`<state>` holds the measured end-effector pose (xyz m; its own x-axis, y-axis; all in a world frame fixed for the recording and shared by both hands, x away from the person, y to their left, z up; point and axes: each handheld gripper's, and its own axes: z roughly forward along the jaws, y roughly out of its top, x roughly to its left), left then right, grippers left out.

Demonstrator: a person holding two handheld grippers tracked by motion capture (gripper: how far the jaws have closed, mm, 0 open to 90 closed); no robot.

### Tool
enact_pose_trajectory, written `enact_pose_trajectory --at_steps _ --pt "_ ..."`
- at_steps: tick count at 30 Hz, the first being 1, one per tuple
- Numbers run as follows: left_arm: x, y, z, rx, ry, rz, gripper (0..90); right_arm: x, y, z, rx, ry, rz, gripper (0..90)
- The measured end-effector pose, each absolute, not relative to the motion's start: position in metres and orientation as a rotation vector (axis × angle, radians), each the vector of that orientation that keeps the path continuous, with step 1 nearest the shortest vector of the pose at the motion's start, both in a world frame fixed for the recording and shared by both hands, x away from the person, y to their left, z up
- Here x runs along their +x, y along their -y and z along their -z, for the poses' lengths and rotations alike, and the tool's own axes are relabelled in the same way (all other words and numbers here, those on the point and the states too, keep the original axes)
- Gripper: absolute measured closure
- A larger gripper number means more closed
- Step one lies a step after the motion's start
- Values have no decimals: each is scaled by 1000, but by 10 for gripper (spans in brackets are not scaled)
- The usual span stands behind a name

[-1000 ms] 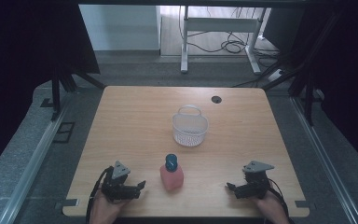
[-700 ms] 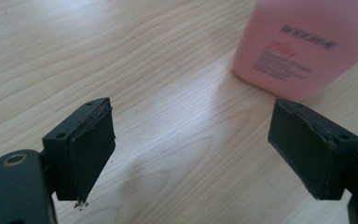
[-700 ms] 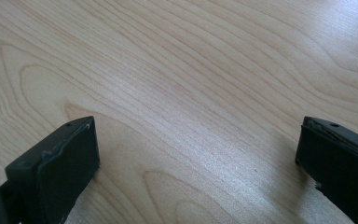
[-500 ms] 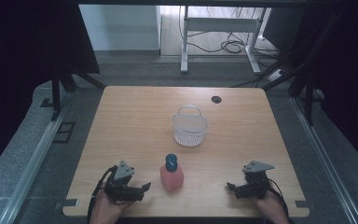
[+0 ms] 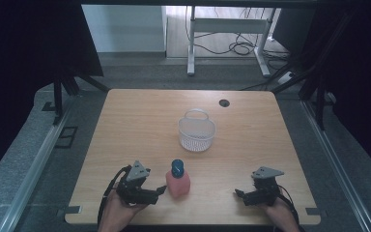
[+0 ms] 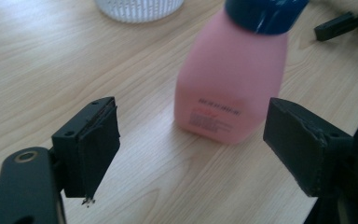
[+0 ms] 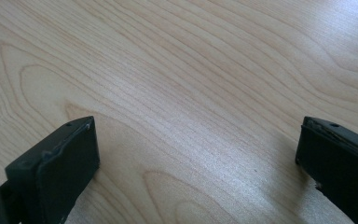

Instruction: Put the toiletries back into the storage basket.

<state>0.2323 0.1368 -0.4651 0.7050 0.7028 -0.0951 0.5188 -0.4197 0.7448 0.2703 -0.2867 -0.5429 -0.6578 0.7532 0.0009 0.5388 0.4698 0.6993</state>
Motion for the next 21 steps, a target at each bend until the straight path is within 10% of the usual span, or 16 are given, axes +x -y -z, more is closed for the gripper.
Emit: enact_pose_trajectory --at_steps 21 --pt "242 -108 444 2148 -808 -316 277 270 287 543 1099 -2414 -985 0"
